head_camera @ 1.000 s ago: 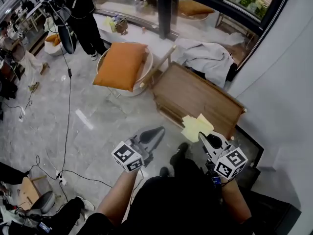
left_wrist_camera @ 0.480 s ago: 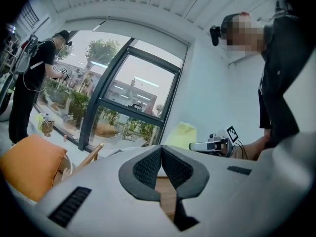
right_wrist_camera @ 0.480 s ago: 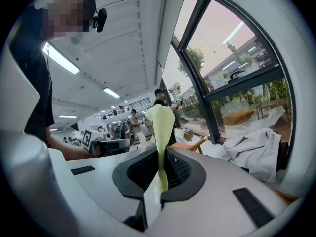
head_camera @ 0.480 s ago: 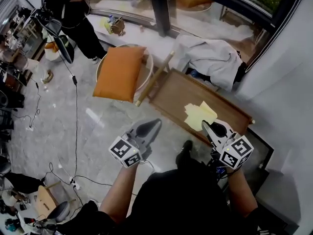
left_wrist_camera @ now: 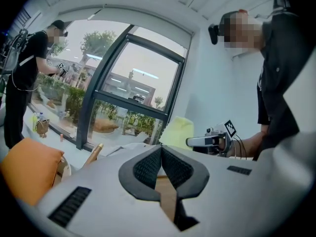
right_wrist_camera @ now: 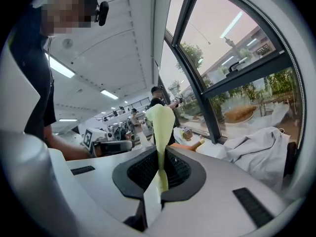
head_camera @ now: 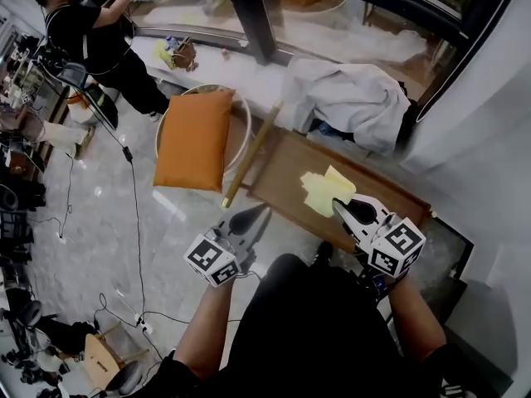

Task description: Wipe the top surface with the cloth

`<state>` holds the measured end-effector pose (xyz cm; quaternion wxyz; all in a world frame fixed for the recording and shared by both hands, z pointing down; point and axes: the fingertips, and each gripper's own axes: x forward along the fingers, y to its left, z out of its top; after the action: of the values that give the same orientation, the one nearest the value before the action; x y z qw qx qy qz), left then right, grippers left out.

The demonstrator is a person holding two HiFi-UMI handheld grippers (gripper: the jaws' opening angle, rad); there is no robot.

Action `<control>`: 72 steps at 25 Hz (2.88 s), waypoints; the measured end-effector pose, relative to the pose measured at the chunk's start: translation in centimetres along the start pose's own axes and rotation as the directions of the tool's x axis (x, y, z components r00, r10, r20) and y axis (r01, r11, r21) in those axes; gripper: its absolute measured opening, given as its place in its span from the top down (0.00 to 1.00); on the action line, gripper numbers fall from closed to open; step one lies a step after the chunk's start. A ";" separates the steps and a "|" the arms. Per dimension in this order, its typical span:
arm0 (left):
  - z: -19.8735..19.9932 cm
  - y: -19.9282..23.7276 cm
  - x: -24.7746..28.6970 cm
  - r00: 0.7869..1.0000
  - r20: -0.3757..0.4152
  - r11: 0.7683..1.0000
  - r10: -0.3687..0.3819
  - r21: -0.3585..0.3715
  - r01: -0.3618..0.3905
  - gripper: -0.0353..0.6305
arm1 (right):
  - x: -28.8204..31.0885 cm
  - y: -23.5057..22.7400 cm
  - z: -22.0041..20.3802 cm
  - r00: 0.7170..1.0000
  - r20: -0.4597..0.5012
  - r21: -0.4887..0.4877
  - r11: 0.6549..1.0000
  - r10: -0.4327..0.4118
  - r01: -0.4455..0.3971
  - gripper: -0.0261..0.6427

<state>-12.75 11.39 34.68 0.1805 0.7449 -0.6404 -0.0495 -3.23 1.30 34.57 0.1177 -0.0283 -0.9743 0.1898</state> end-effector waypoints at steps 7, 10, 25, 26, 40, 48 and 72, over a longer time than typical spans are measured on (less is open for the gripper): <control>0.6 4.5 2.5 0.997 -0.062 0.999 0.039 0.021 -0.038 0.93 | 3.8 -2.8 0.0 0.998 -0.025 0.064 0.996 -0.058 0.059 0.91; 0.2 6.9 3.8 0.995 -0.099 1.000 0.015 -0.001 -0.015 0.93 | 6.3 -4.1 -0.5 0.994 -0.042 0.107 0.989 -0.097 0.101 0.91; -4.2 16.8 11.3 0.915 -0.402 0.990 0.035 -0.113 -0.088 0.93 | 17.1 -11.4 -5.1 0.953 -0.163 0.208 0.935 -0.256 0.287 0.91; -4.6 16.9 11.8 0.908 -0.418 0.990 0.029 -0.114 -0.084 0.93 | 17.7 -11.9 -5.5 0.949 -0.170 0.223 0.928 -0.265 0.299 0.91; -7.4 19.1 15.4 0.841 -0.541 0.989 0.015 -0.118 -0.094 0.93 | 25.1 -18.6 -13.7 0.916 -0.273 0.439 0.809 -0.294 0.391 0.91; -7.9 18.7 15.6 0.830 -0.558 0.987 -0.026 -0.147 -0.069 0.93 | 27.4 -20.0 -17.3 0.877 -0.356 0.456 0.759 -0.322 0.464 0.91; -14.4 11.2 18.7 0.760 -0.642 0.990 -0.106 -0.142 0.017 0.93 | 14.1 -24.8 -22.4 0.716 -0.489 0.409 0.594 -0.498 0.693 0.91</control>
<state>-15.58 -5.13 54.74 0.4358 0.7237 -0.5094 0.1639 -11.84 -12.11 67.13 0.3359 0.3094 -0.7890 0.4111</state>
